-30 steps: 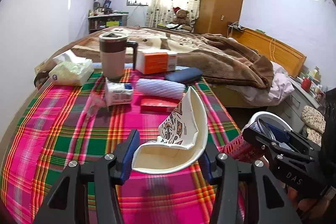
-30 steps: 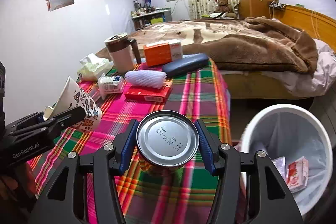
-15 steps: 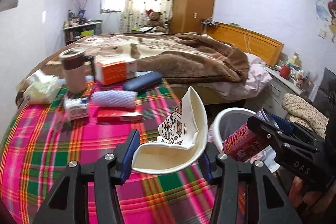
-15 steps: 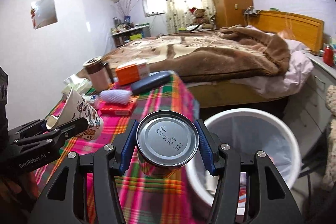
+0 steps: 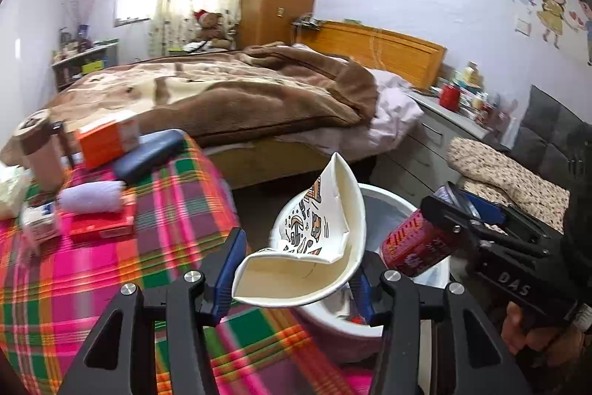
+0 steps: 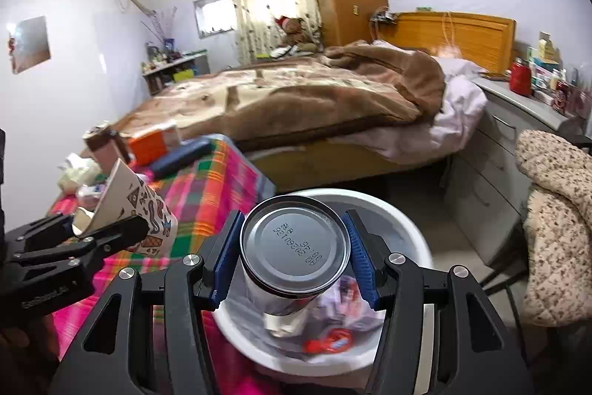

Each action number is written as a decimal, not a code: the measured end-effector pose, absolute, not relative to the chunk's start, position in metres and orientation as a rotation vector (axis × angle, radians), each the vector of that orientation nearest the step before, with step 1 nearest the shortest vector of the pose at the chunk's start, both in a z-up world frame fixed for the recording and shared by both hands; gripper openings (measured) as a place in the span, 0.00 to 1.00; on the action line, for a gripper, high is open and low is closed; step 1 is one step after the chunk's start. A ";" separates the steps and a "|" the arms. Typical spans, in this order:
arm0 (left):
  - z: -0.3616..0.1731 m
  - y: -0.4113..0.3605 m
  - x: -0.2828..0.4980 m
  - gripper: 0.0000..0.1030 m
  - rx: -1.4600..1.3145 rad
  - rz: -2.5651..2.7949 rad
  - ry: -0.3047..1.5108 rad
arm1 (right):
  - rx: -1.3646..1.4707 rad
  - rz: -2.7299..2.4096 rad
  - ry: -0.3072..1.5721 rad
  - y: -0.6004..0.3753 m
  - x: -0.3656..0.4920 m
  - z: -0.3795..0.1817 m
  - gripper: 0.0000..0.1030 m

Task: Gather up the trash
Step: 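Carry the can and paper cup over the bin and open both grippers, then move both tools from the bin back to the table, then grasp the white foam sleeve with the right gripper while the left grasps the clear plastic cup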

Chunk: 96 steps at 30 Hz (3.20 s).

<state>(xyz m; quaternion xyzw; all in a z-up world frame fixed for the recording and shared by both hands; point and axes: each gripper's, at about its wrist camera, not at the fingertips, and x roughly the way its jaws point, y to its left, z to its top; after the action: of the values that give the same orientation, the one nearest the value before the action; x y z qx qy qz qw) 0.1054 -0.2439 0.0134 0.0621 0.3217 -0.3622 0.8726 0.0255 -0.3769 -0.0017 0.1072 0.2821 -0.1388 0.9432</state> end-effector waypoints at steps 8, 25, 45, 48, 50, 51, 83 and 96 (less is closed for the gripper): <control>-0.012 -0.295 0.104 0.51 0.180 -0.823 0.727 | 0.232 -0.344 0.660 -0.411 0.030 -0.025 0.54; -0.030 -0.308 0.126 0.69 0.105 -0.835 0.791 | 0.235 -0.349 0.748 -0.432 0.038 -0.047 0.67; -0.007 -0.248 0.121 0.69 0.078 -0.726 0.727 | 0.243 -0.334 0.671 -0.406 0.033 -0.023 0.67; -0.003 -0.233 0.122 0.69 0.074 -0.699 0.715 | 0.239 -0.317 0.653 -0.396 0.036 -0.019 0.67; -0.001 -0.221 0.122 0.69 0.070 -0.675 0.696 | 0.233 -0.300 0.641 -0.388 0.039 -0.017 0.67; 0.000 -0.216 0.123 0.69 0.064 -0.669 0.693 | 0.228 -0.293 0.635 -0.384 0.041 -0.016 0.67; -0.008 -0.002 0.228 0.69 -0.092 -0.258 0.688 | 0.042 0.054 0.655 -0.265 0.158 -0.014 0.67; -0.034 0.047 0.277 0.69 -0.095 -0.231 0.745 | -0.068 0.246 0.670 -0.223 0.227 -0.023 0.73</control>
<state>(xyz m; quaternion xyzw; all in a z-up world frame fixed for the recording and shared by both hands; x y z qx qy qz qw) 0.2772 0.0469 -0.0345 -0.0464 0.3629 -0.1126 0.9238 0.2266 -0.2227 -0.0230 -0.0331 0.3279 0.1202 0.9364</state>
